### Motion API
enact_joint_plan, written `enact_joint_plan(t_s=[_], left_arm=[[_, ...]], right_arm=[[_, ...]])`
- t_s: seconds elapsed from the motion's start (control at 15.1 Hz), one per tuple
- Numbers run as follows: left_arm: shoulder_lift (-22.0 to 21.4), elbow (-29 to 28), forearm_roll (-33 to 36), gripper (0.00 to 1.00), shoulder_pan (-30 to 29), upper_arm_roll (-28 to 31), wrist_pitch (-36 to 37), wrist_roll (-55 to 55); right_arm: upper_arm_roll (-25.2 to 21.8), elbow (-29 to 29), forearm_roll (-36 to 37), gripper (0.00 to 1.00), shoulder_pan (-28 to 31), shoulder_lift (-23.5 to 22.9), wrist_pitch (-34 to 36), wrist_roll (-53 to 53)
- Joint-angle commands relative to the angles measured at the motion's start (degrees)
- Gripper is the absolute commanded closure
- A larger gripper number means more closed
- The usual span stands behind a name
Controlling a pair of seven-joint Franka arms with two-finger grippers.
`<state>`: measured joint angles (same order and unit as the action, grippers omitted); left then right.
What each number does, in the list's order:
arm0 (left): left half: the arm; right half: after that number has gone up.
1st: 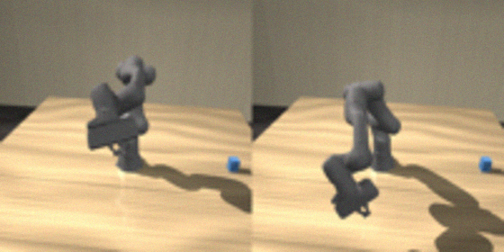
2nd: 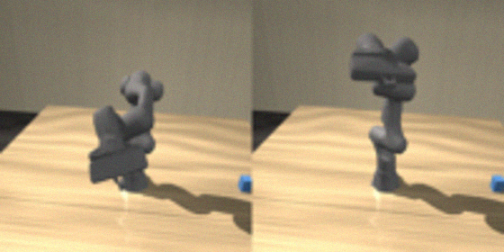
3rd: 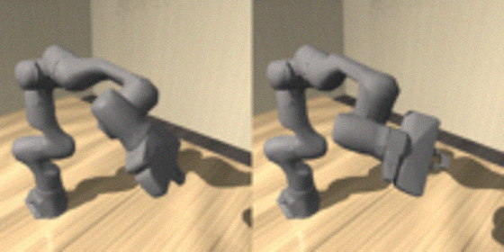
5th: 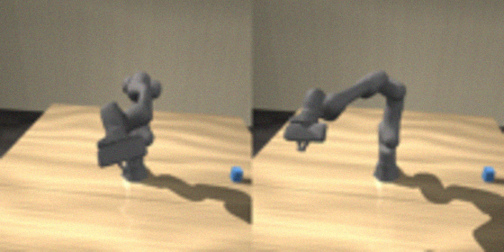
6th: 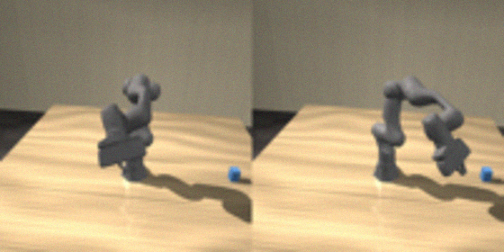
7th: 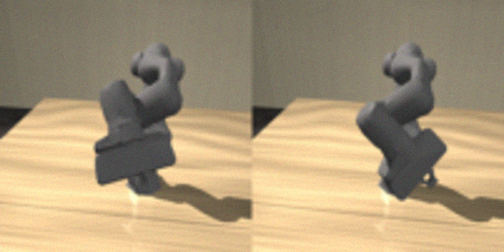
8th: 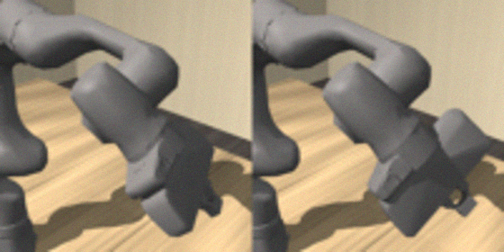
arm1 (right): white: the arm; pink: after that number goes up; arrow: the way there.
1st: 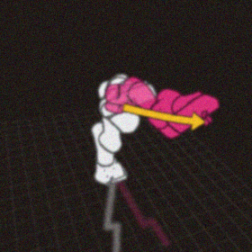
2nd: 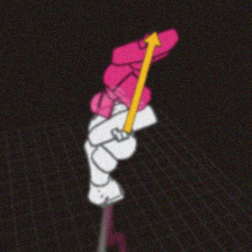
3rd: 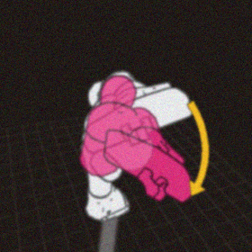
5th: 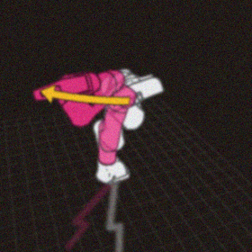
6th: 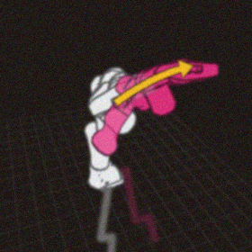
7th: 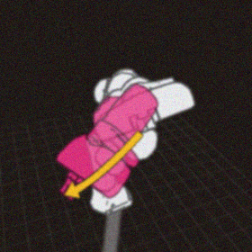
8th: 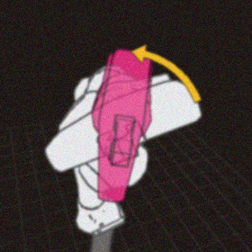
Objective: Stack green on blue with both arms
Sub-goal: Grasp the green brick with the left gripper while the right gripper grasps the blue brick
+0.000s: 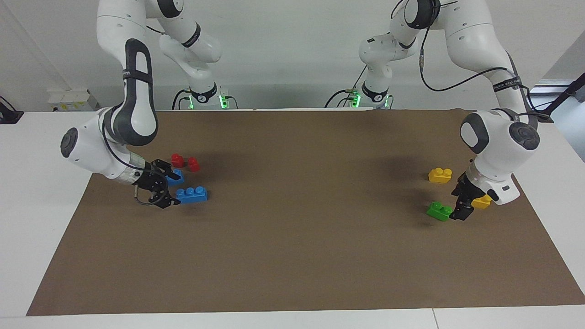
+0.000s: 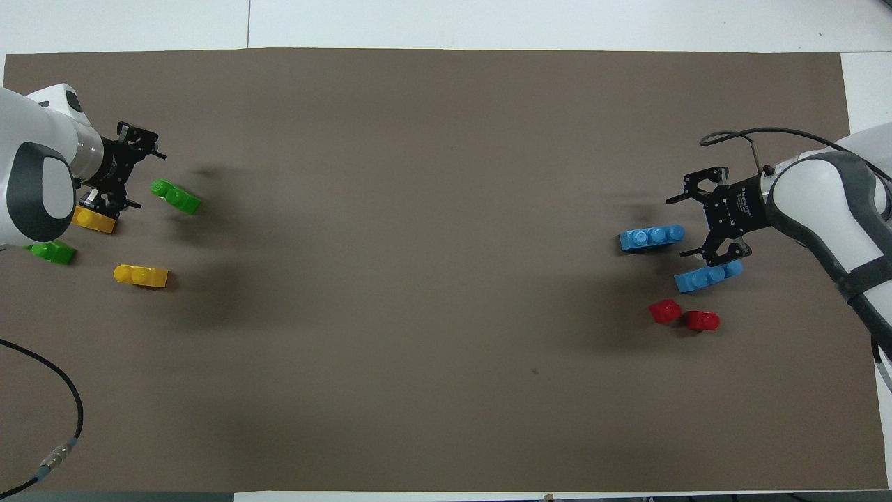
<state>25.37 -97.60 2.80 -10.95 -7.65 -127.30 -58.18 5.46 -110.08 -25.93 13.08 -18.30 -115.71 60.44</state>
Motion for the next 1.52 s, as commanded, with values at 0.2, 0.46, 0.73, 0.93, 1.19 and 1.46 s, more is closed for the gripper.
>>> enact_joint_plan(t_s=[0.2, 0.46, 0.73, 0.93, 1.19, 1.46], left_arm=[[1.5, -2.5, 1.2, 0.00, -0.2, 0.0, -5.0, -1.2], [1.1, -4.1, 1.2, 0.00, 0.5, 0.0, -4.7, -1.3], [1.0, -4.3, 1.2, 0.02, 0.6, 0.1, -4.7, -1.3], [1.0, -4.0, 1.7, 0.62, 0.7, 0.1, -4.4, -1.3], [1.0, -3.7, 1.7, 1.00, 0.6, 0.0, -4.0, -0.7], [-0.8, -3.3, 1.4, 1.00, 0.7, -0.3, -2.8, -1.1]], right_arm=[[0.2, -3.1, -2.6, 0.01, 0.4, -0.2, -3.3, -3.3], [0.2, -5.1, -2.8, 0.02, 0.7, -0.4, -6.1, -4.3], [0.2, -6.1, -2.8, 0.14, 0.9, -1.0, -8.0, -6.2], [0.2, -6.4, -3.7, 0.39, 1.0, -1.0, -8.7, -7.0], [0.2, -5.7, -3.9, 0.86, 1.2, -1.1, -8.3, -7.2], [0.1, 2.8, -3.7, 1.00, 0.9, -1.9, -0.6, -7.1]])
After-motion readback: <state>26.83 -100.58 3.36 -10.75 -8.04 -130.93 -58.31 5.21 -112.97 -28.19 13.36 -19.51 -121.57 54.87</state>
